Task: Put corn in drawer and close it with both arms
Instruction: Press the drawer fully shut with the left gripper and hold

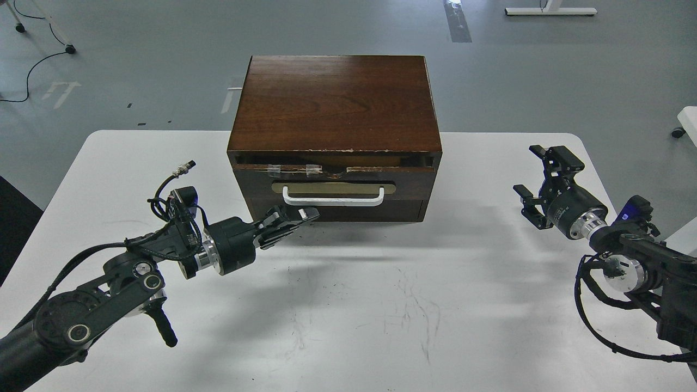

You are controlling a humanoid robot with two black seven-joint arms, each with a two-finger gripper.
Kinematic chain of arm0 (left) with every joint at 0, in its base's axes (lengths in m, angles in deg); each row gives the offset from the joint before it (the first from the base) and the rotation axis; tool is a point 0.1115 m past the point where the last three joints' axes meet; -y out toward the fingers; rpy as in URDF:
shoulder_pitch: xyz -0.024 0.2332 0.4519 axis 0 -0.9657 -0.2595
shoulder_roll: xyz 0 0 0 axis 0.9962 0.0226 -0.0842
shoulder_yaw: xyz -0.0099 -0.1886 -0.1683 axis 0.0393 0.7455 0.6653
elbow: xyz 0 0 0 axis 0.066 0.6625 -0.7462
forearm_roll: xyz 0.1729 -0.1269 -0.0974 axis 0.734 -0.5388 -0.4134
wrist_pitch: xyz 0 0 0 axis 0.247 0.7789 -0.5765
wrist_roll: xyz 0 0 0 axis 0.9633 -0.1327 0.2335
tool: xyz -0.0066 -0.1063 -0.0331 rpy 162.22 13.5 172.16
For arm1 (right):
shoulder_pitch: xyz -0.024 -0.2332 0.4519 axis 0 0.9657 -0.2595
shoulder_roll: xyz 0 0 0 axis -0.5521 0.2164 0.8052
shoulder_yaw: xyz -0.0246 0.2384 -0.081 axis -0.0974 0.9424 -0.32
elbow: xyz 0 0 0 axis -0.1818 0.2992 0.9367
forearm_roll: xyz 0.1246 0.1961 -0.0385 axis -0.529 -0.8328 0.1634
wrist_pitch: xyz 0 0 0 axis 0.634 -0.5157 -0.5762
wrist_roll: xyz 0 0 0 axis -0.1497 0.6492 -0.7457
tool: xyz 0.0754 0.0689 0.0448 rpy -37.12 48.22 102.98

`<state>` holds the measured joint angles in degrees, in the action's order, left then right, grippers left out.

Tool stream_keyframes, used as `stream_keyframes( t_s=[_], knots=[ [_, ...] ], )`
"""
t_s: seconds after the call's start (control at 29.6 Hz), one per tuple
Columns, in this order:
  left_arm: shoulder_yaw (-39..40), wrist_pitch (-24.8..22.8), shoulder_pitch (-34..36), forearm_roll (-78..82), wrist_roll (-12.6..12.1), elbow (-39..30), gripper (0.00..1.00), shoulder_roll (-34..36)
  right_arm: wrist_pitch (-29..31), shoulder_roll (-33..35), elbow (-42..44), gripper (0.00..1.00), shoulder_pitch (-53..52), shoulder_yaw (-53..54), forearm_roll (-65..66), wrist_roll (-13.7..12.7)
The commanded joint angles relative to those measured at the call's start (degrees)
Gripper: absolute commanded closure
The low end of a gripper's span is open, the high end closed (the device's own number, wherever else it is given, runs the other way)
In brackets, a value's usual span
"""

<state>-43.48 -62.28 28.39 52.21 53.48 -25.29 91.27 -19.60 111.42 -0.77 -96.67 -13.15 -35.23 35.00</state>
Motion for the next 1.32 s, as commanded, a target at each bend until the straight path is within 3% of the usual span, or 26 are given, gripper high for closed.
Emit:
stream_keyframes(
  t_s=[0.0, 1.11, 1.28],
  knots=[
    [-0.3, -0.2, 0.0, 0.1, 0.0, -0.2, 1.00, 0.0, 0.0, 0.0, 0.0, 0.04, 0.0, 0.0, 0.1, 0.0],
    [-0.2, -0.5, 3.5, -2.1, 0.4, 5.4, 1.00, -1.0, 0.0, 0.0, -0.1, 0.04, 0.3, 0.0, 0.1, 0.0],
    [-1.1, -5.2, 2.7, -2.2, 0.8, 4.3, 1.00, -0.1, 0.0, 0.2, -0.1, 0.04, 0.3, 0.0, 0.1, 0.0]
  ],
)
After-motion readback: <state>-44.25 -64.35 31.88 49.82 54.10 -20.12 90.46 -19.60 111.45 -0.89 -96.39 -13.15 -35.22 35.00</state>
